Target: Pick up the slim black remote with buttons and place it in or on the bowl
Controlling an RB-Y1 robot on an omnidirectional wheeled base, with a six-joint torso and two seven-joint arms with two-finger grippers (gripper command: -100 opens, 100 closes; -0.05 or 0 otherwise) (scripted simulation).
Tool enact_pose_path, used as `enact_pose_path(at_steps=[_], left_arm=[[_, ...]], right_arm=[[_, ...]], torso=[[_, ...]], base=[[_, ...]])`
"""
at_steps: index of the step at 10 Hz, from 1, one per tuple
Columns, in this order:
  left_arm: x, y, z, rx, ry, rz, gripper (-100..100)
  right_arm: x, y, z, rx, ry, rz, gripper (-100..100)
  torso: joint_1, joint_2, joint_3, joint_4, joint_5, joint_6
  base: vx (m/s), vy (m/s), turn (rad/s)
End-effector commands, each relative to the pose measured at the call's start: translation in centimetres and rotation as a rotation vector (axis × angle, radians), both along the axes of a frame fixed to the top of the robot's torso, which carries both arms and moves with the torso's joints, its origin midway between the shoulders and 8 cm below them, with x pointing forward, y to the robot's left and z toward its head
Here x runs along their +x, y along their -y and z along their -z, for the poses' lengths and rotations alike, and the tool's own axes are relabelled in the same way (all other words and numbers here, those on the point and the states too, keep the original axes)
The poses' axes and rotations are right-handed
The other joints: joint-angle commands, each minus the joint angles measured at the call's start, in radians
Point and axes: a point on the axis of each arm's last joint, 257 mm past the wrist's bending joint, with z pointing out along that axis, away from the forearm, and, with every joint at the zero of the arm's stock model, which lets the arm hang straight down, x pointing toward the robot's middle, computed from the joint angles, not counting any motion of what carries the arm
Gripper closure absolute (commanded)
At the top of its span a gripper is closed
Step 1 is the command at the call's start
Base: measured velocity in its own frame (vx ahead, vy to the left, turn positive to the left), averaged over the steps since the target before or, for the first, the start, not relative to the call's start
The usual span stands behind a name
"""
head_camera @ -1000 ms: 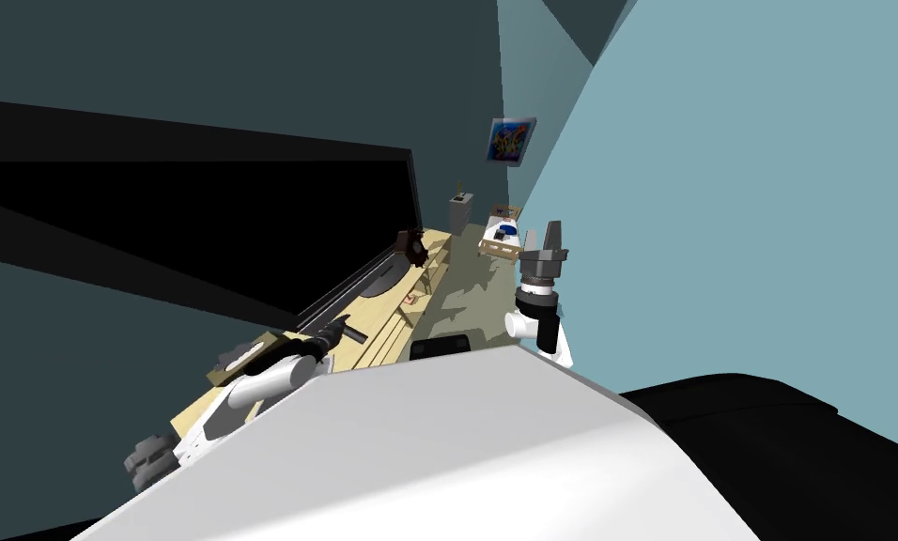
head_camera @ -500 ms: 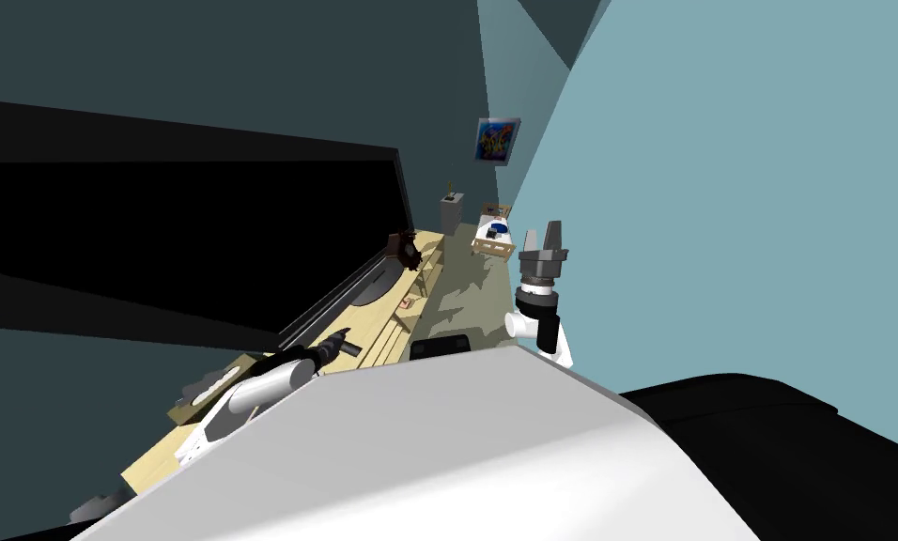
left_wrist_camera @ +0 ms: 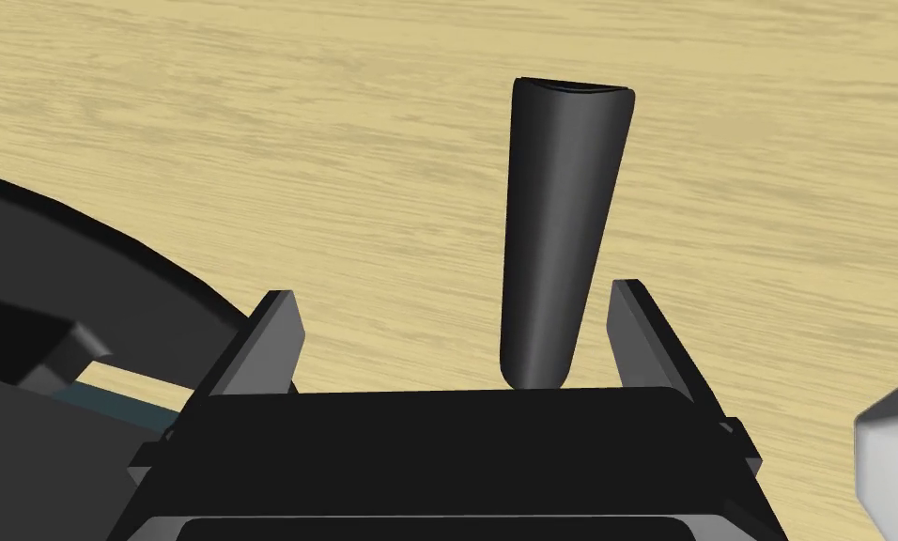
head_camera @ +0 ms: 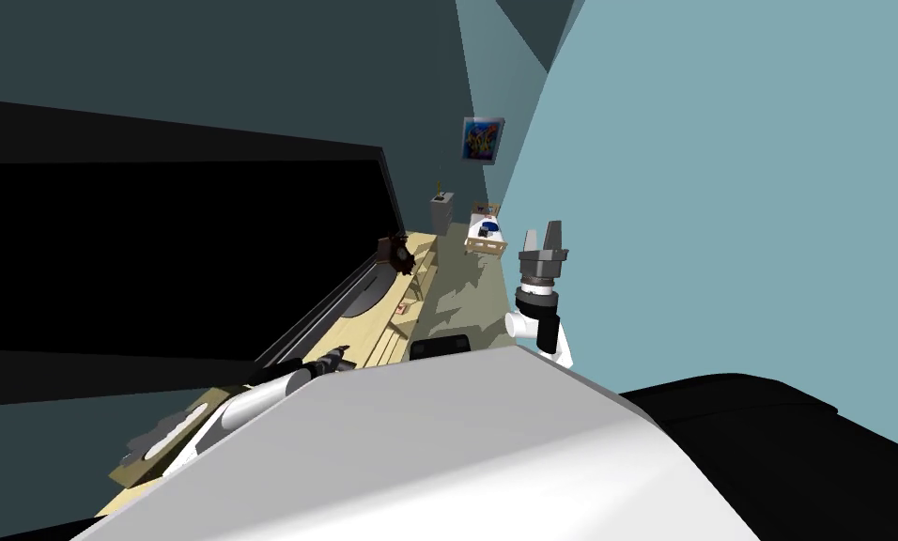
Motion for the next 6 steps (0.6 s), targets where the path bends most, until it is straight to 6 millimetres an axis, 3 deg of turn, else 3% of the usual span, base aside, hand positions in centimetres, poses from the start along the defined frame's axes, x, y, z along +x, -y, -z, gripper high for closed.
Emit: enact_pose_path(at_steps=[1,4,5,6], left_arm=[[-1.4,0.0,0.6,-0.012,-0.041,-0.004,-100],[-7.1,0.4,2.9,-0.06,-0.202,-0.019,-100],[-7.4,0.5,2.9,-0.064,-0.213,-0.019,-100],[-9.0,0.6,3.4,-0.08,-0.258,-0.023,-100]], right_arm=[[0.0,0.0,0.0,0.0,0.0,0.0,0],[0.0,0.0,0.0,0.0,0.0,0.0,0],[0.0,0.0,0.0,0.0,0.0,0.0,0],[0.0,0.0,0.0,0.0,0.0,0.0,0]], torso=[[0.0,0.0,0.0,0.0,0.0,0.0],[0.001,-0.001,0.0,0.0,0.0,0.0],[0.002,-0.001,-0.001,0.0,0.001,0.0],[0.002,-0.001,-0.001,0.0,0.0,-0.001]], base=[[0.04,0.025,-0.092],[0.064,0.047,-0.213],[0.053,0.055,-0.058],[0.053,0.037,-0.116]])
